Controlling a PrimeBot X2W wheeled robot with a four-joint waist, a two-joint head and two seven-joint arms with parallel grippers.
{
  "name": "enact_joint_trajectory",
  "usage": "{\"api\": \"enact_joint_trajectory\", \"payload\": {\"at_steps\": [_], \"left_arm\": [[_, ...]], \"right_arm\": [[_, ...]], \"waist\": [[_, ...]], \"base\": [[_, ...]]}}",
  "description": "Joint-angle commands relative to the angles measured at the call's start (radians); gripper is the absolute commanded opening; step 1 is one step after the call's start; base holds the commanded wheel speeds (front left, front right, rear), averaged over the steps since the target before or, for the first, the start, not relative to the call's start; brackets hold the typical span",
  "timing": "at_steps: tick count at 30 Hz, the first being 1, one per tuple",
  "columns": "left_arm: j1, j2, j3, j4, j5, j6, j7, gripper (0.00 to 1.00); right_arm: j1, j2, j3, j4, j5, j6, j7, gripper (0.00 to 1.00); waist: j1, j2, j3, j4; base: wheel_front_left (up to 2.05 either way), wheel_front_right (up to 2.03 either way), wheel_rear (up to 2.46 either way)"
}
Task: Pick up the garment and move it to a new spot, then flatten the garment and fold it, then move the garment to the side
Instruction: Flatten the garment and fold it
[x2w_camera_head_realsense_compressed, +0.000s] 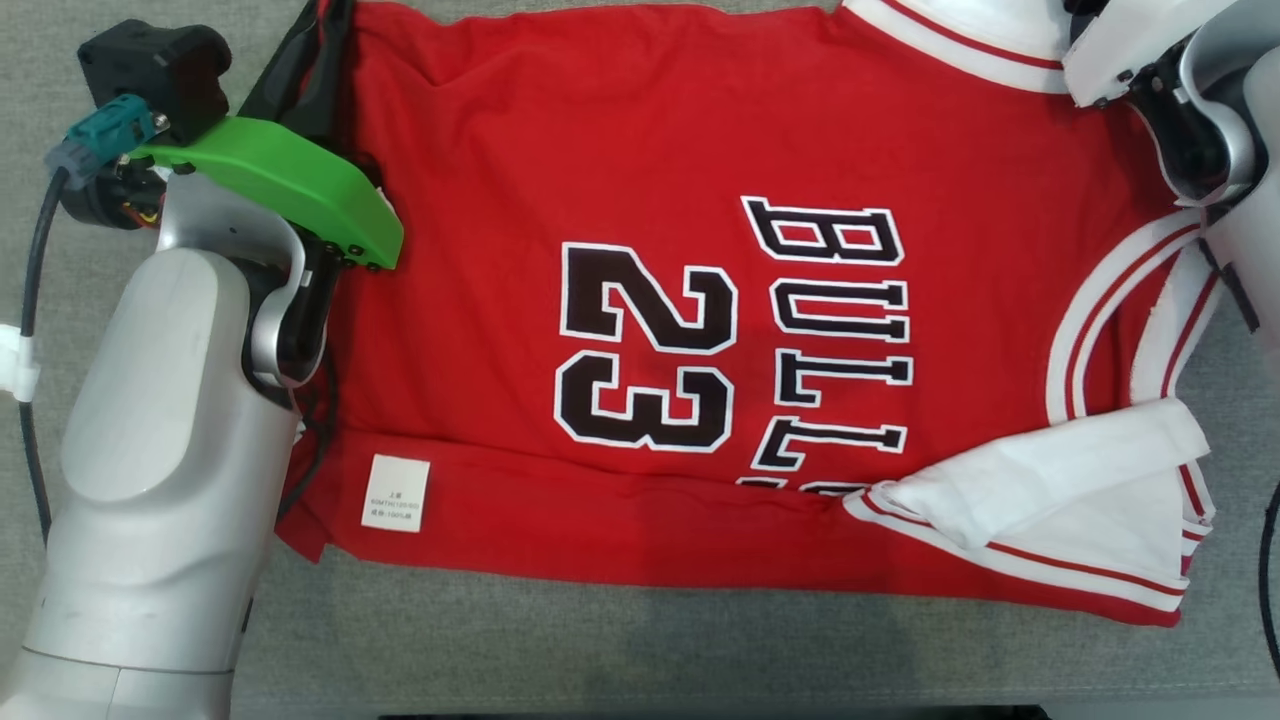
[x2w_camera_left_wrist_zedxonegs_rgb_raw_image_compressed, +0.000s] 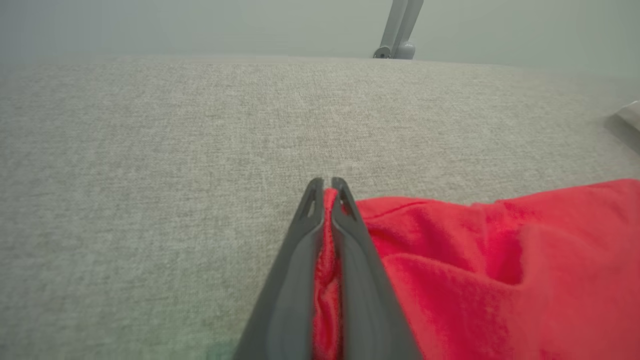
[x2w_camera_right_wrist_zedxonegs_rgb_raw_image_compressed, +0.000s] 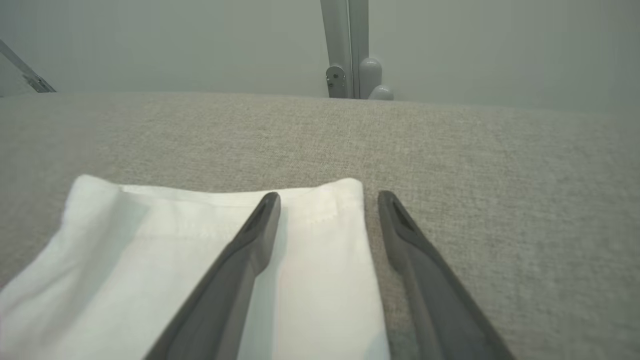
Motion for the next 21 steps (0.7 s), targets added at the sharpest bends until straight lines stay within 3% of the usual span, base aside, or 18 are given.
{"api": "enact_joint_trajectory", "payload": {"at_steps": [1,5,6,8,21], "left_arm": [[-0.020,-0.002,-0.003,0.005,0.005,-0.004,-0.008,0.00],[-0.027,-0.001,-0.009,0.021,0.004,-0.008,-0.019,0.00],[-0.028,-0.001,-0.010,0.023,0.003,-0.009,-0.021,0.00],[-0.031,0.000,-0.010,0.027,0.000,-0.009,-0.027,0.00],[-0.009,0.015,0.046,-0.043,-0.076,-0.011,-0.049,0.00]], "right_arm": [[-0.008,-0.010,0.024,0.027,0.020,0.000,0.022,1.00],[-0.039,-0.022,0.101,0.057,0.076,0.000,0.082,1.00],[-0.045,-0.024,0.118,0.060,0.097,0.000,0.098,0.70],[-0.061,-0.037,0.143,0.064,0.125,0.000,0.122,0.00],[-0.136,-0.114,0.151,-0.048,0.296,0.000,0.005,0.00]], "waist": [[-0.0002,0.0000,0.019,0.022],[-0.0002,0.0000,0.011,0.020],[-0.0002,0.0000,0.009,0.019],[-0.0002,0.0000,0.004,0.017],[-0.0002,0.0000,-0.060,-0.016]], "base": [[0.00,0.00,0.00],[0.00,0.00,0.00],[0.00,0.00,0.00],[0.00,0.00,0.00],[0.00,0.00,0.00]]}}
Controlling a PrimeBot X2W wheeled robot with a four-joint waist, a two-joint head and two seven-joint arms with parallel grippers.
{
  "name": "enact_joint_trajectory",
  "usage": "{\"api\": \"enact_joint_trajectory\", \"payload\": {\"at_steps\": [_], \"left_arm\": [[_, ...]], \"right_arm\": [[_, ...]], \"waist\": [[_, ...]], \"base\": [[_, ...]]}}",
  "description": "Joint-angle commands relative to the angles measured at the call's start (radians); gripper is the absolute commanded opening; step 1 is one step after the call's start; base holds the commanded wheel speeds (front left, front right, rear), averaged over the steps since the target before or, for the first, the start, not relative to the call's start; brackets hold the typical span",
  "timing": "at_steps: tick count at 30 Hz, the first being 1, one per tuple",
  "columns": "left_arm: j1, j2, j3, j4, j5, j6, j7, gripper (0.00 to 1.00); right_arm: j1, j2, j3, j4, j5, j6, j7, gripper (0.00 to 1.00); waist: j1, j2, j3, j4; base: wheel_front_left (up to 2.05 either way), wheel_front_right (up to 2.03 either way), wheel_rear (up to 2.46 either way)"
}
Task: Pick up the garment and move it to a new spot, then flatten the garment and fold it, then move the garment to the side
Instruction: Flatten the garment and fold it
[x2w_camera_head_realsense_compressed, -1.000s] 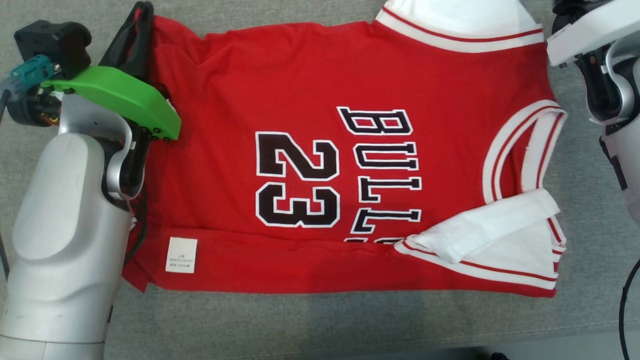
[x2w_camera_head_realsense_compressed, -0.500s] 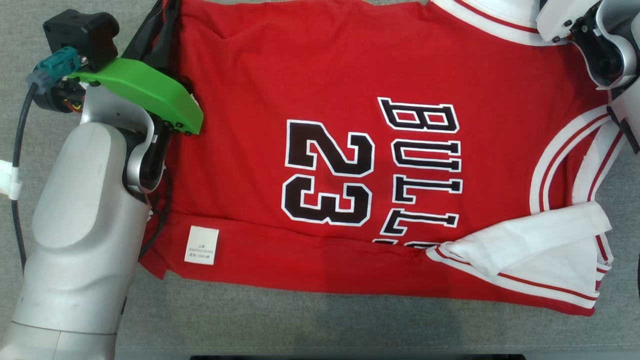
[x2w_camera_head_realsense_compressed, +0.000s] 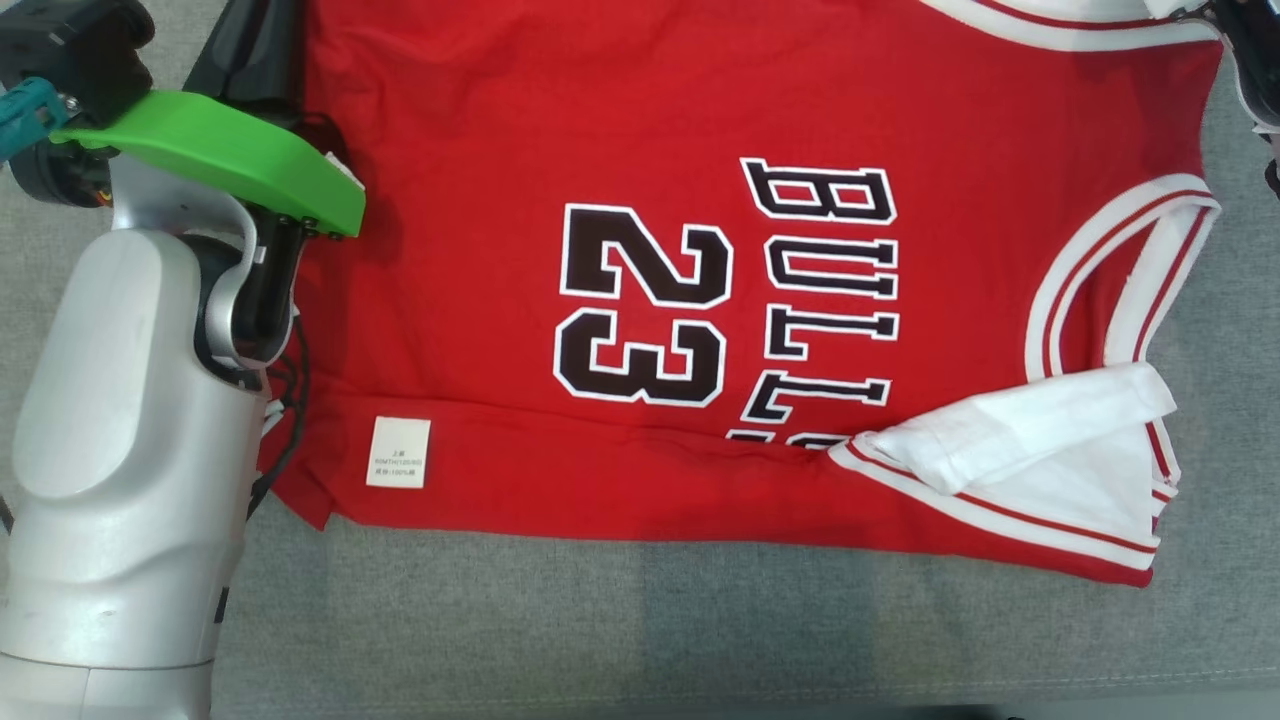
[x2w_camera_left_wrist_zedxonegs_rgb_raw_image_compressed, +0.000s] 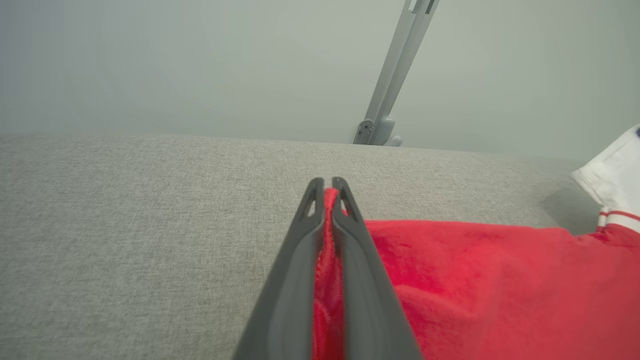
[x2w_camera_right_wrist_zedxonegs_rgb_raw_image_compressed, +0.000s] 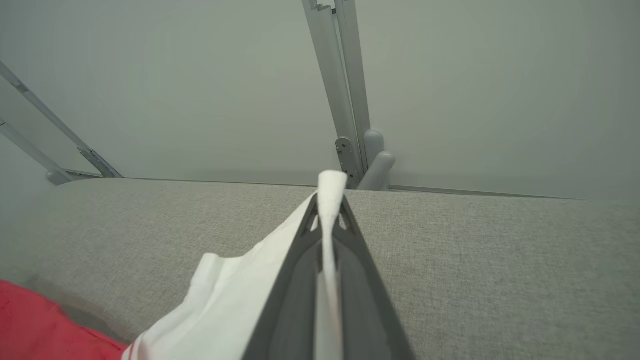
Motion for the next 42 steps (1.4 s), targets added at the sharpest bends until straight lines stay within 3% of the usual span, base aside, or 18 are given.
{"api": "enact_joint_trajectory", "payload": {"at_steps": [1,8,17,21,30,39,41,42], "left_arm": [[0.010,0.014,0.011,-0.019,-0.009,0.001,0.000,0.00],[0.103,0.037,0.036,-0.119,-0.043,0.010,0.003,0.00],[0.350,0.083,0.094,-0.278,-0.105,0.045,0.014,0.00],[0.406,0.094,0.120,-0.308,-0.131,0.055,0.011,0.00],[0.489,0.117,0.171,-0.348,-0.167,0.076,0.009,0.00],[0.567,0.099,0.187,-0.291,-0.210,0.088,0.010,0.00],[0.578,0.091,0.177,-0.276,-0.217,0.082,0.013,0.20],[0.581,0.087,0.171,-0.266,-0.219,0.078,0.014,0.36]], "right_arm": [[0.001,-0.009,0.000,-0.015,0.016,0.000,-0.016,0.00],[0.097,-0.048,0.035,-0.139,0.066,0.000,-0.075,0.00],[0.426,-0.107,0.034,-0.439,0.128,0.000,-0.140,0.00],[0.547,-0.117,-0.001,-0.513,0.141,0.000,-0.169,0.00],[0.846,-0.062,-0.151,-0.670,0.135,0.000,-0.211,0.00],[1.007,0.007,-0.217,-0.661,0.097,0.000,-0.200,0.00],[1.020,0.023,-0.221,-0.648,0.092,0.000,-0.190,0.00],[1.026,0.027,-0.220,-0.635,0.080,0.000,-0.181,0.22]], "waist": [[-0.0001,0.0000,-0.017,-0.011],[-0.0001,0.0000,-0.048,-0.034],[-0.0001,0.0000,-0.096,-0.088],[-0.0001,0.0000,-0.105,-0.097],[-0.0001,0.0000,-0.110,-0.124],[-0.0001,0.0000,-0.119,-0.137],[-0.0001,0.0000,-0.122,-0.135],[-0.0001,0.0000,-0.123,-0.133]], "base": [[0.00,0.00,0.00],[0.00,0.00,0.00],[0.00,0.00,0.00],[0.00,0.00,0.00],[0.00,0.00,0.00],[0.00,0.00,0.00],[0.00,0.00,0.00],[0.00,0.00,0.00]]}}
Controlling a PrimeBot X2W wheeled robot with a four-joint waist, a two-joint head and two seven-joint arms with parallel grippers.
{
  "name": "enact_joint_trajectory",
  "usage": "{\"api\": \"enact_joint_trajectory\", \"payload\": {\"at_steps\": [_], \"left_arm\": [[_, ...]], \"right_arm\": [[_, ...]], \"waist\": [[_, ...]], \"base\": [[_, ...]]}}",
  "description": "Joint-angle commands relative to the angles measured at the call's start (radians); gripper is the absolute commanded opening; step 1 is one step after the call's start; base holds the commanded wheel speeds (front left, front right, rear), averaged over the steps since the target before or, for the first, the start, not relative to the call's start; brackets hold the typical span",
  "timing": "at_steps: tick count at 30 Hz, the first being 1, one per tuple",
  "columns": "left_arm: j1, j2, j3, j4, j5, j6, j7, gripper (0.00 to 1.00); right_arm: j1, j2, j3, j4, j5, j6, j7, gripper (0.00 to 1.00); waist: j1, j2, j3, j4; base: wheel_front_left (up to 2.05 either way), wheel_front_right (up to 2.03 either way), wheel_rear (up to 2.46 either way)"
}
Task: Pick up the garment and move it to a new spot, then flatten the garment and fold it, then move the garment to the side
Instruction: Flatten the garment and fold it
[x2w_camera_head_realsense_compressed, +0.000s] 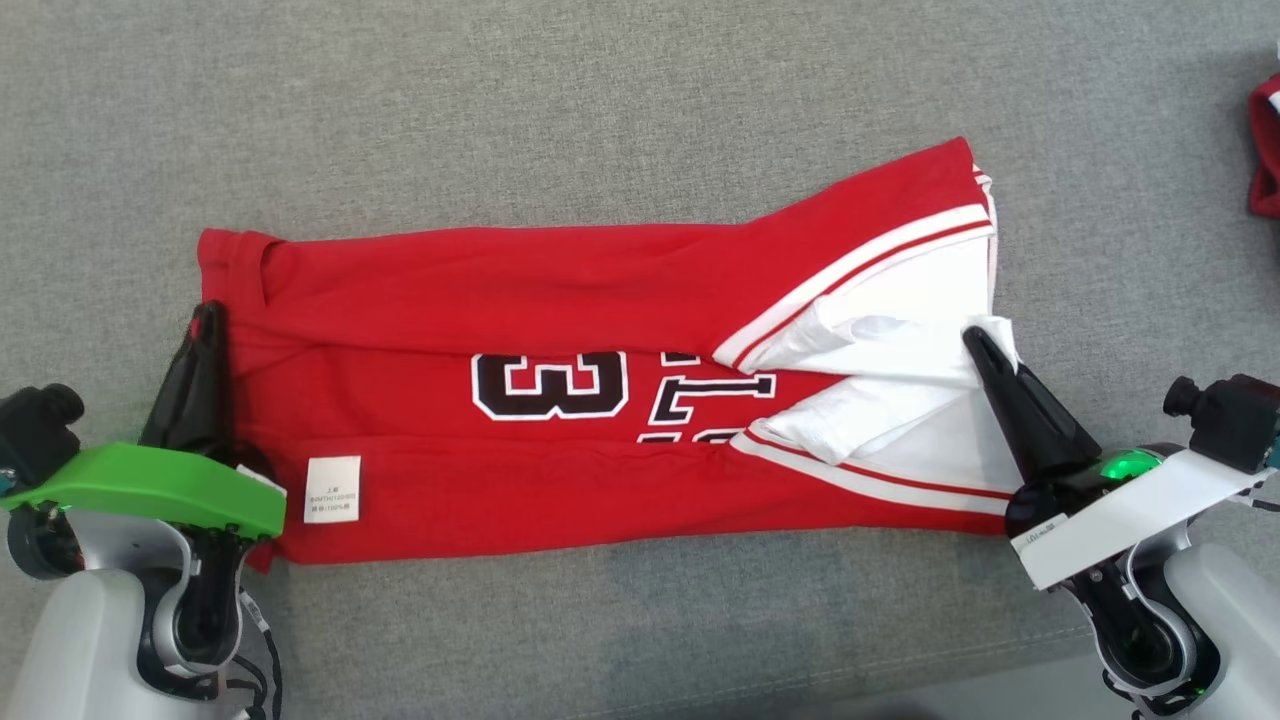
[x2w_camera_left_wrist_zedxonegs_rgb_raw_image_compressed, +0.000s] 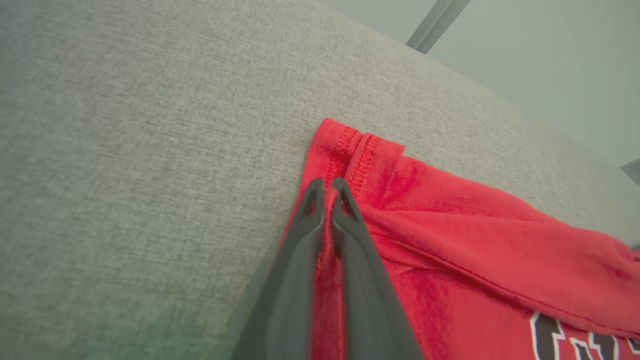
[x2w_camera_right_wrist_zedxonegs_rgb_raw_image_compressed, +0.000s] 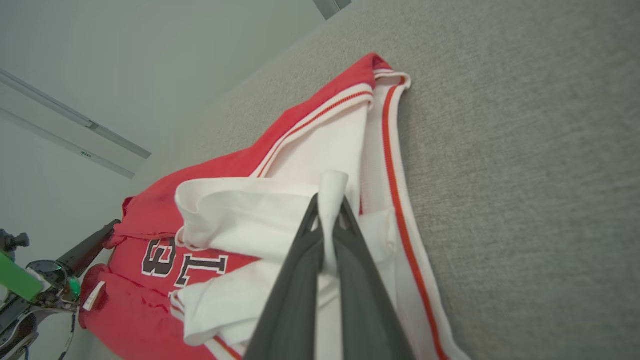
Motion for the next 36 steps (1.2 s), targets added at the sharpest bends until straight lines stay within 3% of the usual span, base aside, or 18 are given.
{"api": "enact_joint_trajectory", "payload": {"at_steps": [1,2,3,8,13,21,27,36], "left_arm": [[0.011,-0.001,-0.004,0.009,-0.006,-0.003,0.002,0.66],[0.014,-0.005,-0.012,0.018,-0.001,-0.006,0.000,1.00],[0.013,-0.008,-0.016,0.026,0.009,-0.005,-0.009,1.00],[0.035,-0.015,-0.032,0.037,0.086,0.024,-0.097,1.00],[0.062,-0.033,-0.033,-0.016,0.168,0.085,-0.200,1.00],[0.044,-0.041,-0.005,-0.127,0.308,0.127,-0.249,1.00],[0.054,-0.067,0.035,-0.182,0.376,0.110,-0.250,1.00],[0.141,-0.045,0.028,-0.151,0.451,0.050,-0.251,1.00]], "right_arm": [[0.014,0.001,-0.005,0.011,-0.019,0.000,0.004,0.45],[0.017,0.011,-0.008,0.020,-0.029,0.000,0.007,0.92],[0.019,0.019,-0.010,0.028,-0.043,0.000,0.009,1.00],[0.030,0.047,-0.041,0.040,-0.147,0.000,-0.007,1.00],[0.035,0.090,-0.125,0.030,-0.287,0.000,-0.030,1.00],[-0.012,0.177,-0.266,0.013,-0.475,0.000,-0.037,1.00],[-0.034,0.215,-0.308,0.039,-0.555,0.000,-0.037,1.00],[-0.027,0.244,-0.345,0.114,-0.649,0.000,-0.037,1.00]], "waist": [[0.0000,-0.0001,-0.002,0.003],[0.0000,-0.0001,-0.004,0.005],[0.0000,-0.0001,-0.006,0.005],[0.0000,-0.0001,-0.028,-0.004],[0.0000,-0.0001,-0.070,-0.018],[0.0000,-0.0001,-0.101,-0.018],[0.0000,-0.0001,-0.126,-0.007],[0.0000,-0.0001,-0.168,0.015]], "base": [[0.00,0.00,0.00],[0.00,0.00,0.00],[0.00,0.00,0.00],[0.00,0.00,0.00],[0.00,0.00,0.00],[0.00,0.00,0.00],[0.00,0.00,0.00],[0.00,0.00,0.00]]}}
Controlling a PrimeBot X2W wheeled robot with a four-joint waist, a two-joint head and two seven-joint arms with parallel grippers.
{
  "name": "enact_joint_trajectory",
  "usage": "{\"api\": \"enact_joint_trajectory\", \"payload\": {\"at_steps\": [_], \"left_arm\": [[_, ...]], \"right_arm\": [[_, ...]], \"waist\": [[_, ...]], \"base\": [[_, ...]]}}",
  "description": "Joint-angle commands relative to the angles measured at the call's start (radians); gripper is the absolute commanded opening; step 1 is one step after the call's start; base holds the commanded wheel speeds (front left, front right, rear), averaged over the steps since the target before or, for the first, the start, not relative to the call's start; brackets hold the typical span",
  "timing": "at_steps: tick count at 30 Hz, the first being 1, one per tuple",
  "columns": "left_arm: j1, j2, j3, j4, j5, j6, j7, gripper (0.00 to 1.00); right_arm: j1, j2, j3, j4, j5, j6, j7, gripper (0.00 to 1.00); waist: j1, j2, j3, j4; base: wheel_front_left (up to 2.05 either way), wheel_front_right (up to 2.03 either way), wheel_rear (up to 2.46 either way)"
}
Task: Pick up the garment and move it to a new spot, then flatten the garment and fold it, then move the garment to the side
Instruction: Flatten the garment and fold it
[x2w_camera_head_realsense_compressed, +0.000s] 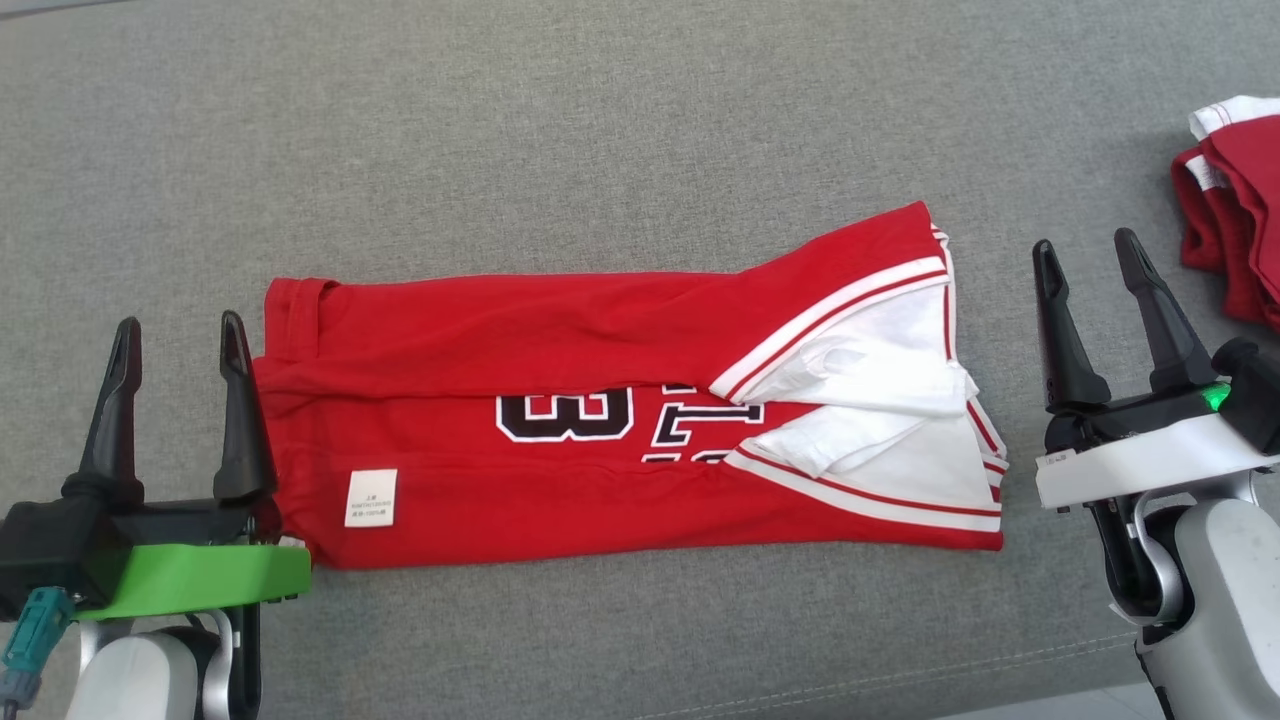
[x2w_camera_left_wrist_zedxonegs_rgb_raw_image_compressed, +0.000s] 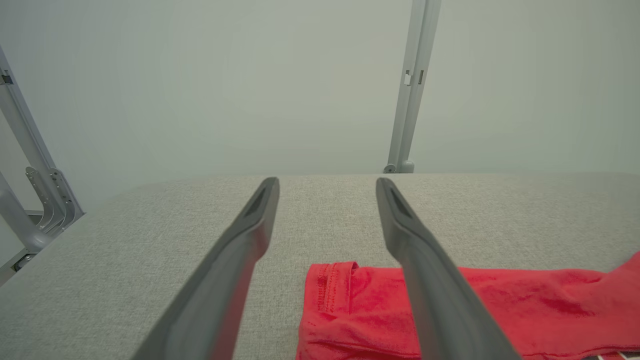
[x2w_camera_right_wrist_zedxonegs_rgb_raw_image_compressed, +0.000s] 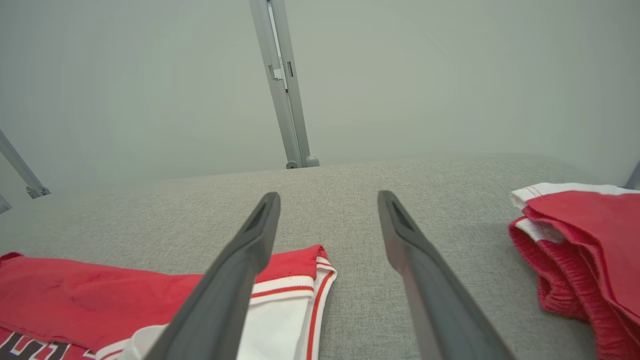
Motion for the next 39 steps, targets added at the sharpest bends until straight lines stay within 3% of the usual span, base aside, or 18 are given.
{"api": "enact_joint_trajectory", "payload": {"at_steps": [1,10,28,29,30,31,32,39], "left_arm": [[0.017,0.007,-0.002,0.005,0.010,-0.005,-0.004,1.00],[-0.003,-0.010,-0.012,0.038,-0.002,-0.015,-0.004,1.00],[-0.056,-0.042,-0.029,0.074,0.013,-0.035,-0.004,1.00],[-0.058,-0.045,-0.026,0.076,0.012,-0.038,-0.004,1.00],[-0.059,-0.045,-0.025,0.078,0.014,-0.042,-0.004,1.00],[-0.059,-0.045,-0.025,0.078,0.014,-0.042,-0.004,1.00],[-0.060,-0.045,-0.024,0.080,0.017,-0.043,-0.004,1.00],[-0.052,-0.052,-0.012,0.081,0.028,-0.048,-0.004,1.00]], "right_arm": [[0.005,0.007,-0.001,0.008,-0.012,0.000,-0.004,1.00],[0.007,0.010,0.014,0.055,-0.006,0.000,-0.004,1.00],[-0.021,0.040,0.176,0.413,0.136,0.000,0.000,1.00],[-0.021,0.042,0.188,0.427,0.143,0.000,0.000,0.50],[-0.021,0.042,0.197,0.439,0.148,0.000,0.003,0.27],[-0.021,0.042,0.197,0.439,0.148,0.000,0.003,0.27],[-0.019,0.042,0.203,0.449,0.155,0.000,0.003,0.00],[-0.007,0.004,0.165,0.443,0.169,-0.002,0.001,0.00]], "waist": [[0.0001,0.0000,-0.010,0.008],[0.0001,0.0000,-0.024,0.025],[0.0001,0.0000,-0.004,0.075],[0.0001,0.0000,-0.004,0.075],[0.0001,0.0000,-0.004,0.075],[0.0001,0.0000,-0.004,0.075],[0.0001,0.0000,-0.005,0.075],[0.0001,0.0000,-0.016,0.054]], "base": [[0.00,0.00,0.00],[0.00,0.00,0.00],[0.00,0.00,0.00],[0.00,0.00,0.00],[0.00,0.00,0.00],[0.00,0.00,0.00],[0.00,0.00,0.00],[0.00,0.00,0.00]]}}
